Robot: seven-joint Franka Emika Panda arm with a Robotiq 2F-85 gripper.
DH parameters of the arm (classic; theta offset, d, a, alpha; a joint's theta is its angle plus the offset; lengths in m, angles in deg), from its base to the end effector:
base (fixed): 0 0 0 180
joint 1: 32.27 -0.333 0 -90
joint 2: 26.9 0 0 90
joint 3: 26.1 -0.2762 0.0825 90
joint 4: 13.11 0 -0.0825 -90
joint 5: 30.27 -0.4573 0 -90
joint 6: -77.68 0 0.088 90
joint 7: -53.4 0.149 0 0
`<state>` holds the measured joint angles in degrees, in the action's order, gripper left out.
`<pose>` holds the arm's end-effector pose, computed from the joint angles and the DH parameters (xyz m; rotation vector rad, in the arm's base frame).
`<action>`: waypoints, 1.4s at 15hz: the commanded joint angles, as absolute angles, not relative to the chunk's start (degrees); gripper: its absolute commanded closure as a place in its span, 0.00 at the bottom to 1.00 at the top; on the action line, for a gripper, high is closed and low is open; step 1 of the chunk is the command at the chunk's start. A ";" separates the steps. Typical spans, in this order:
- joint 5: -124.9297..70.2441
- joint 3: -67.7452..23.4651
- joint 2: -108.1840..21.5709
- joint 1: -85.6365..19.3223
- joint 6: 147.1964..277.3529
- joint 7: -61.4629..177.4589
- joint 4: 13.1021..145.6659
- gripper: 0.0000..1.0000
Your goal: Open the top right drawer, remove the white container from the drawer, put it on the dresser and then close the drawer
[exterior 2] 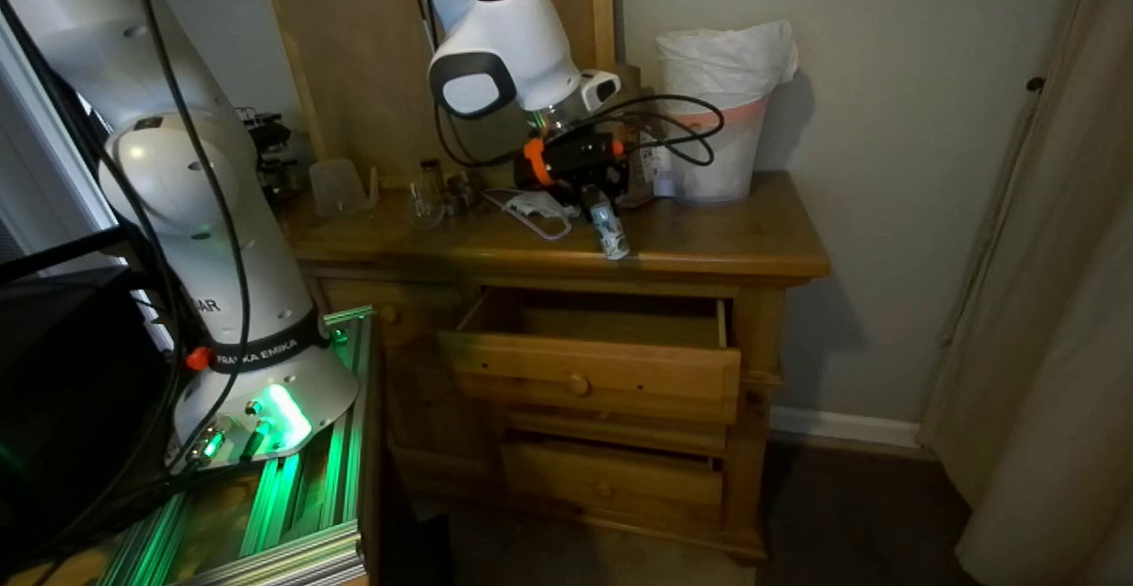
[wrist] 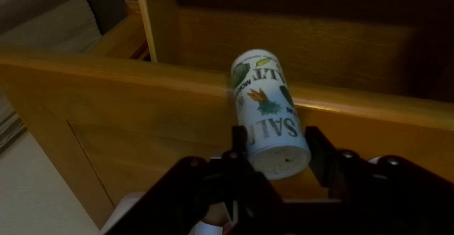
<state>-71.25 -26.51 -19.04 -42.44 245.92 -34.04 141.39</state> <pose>0.4880 0.0537 0.1677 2.6553 1.5119 0.6918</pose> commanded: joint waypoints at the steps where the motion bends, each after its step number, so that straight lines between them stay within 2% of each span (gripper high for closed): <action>1: -71.21 -26.51 -19.01 -42.39 245.92 -34.03 141.39 0.55; 11: -71.09 -26.51 -19.01 -42.22 245.92 -34.03 141.44 0.55; 12: -71.09 -26.51 -19.01 -42.22 245.92 -34.03 141.44 0.80; 21: -49.08 -29.76 -16.57 -34.01 245.12 -17.27 141.92 0.80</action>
